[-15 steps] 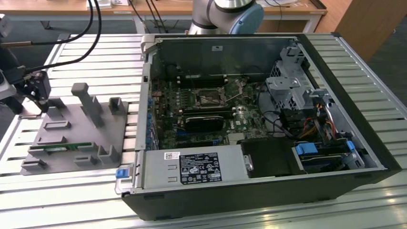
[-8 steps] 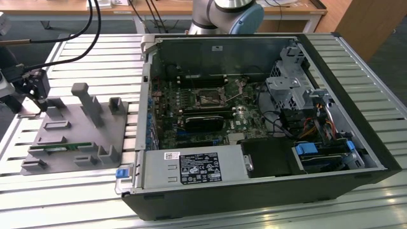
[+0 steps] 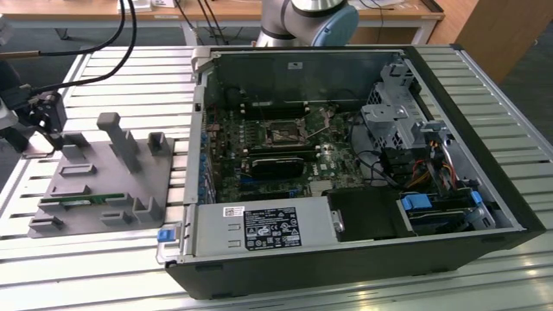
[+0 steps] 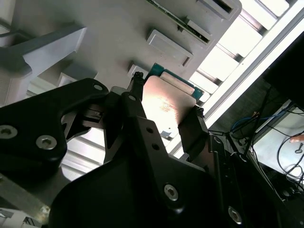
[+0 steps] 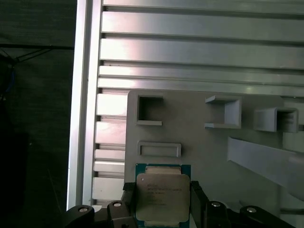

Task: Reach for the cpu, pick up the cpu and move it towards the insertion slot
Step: 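Pick up the cpu and move it towards the insertion slot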

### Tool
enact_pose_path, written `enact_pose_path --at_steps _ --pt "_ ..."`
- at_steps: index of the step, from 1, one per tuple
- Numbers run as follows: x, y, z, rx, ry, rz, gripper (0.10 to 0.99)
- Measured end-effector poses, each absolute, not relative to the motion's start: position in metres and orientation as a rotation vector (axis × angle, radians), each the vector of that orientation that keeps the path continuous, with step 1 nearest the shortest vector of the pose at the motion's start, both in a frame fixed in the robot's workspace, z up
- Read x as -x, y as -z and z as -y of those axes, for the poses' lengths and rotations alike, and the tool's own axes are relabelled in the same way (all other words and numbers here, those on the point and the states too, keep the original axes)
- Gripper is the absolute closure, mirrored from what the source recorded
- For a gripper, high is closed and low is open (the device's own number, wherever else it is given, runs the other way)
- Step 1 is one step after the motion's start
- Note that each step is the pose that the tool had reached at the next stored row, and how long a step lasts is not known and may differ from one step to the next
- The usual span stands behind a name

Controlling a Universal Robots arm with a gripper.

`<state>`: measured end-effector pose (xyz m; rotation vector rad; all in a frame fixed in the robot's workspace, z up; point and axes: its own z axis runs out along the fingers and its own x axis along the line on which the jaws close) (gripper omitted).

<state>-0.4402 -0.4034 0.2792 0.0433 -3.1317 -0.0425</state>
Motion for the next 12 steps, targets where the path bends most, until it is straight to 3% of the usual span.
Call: enact_pose_path --at_steps 12 --pt "0.44 -0.294 0.403 -0.043 0.043 3.132 0.541"
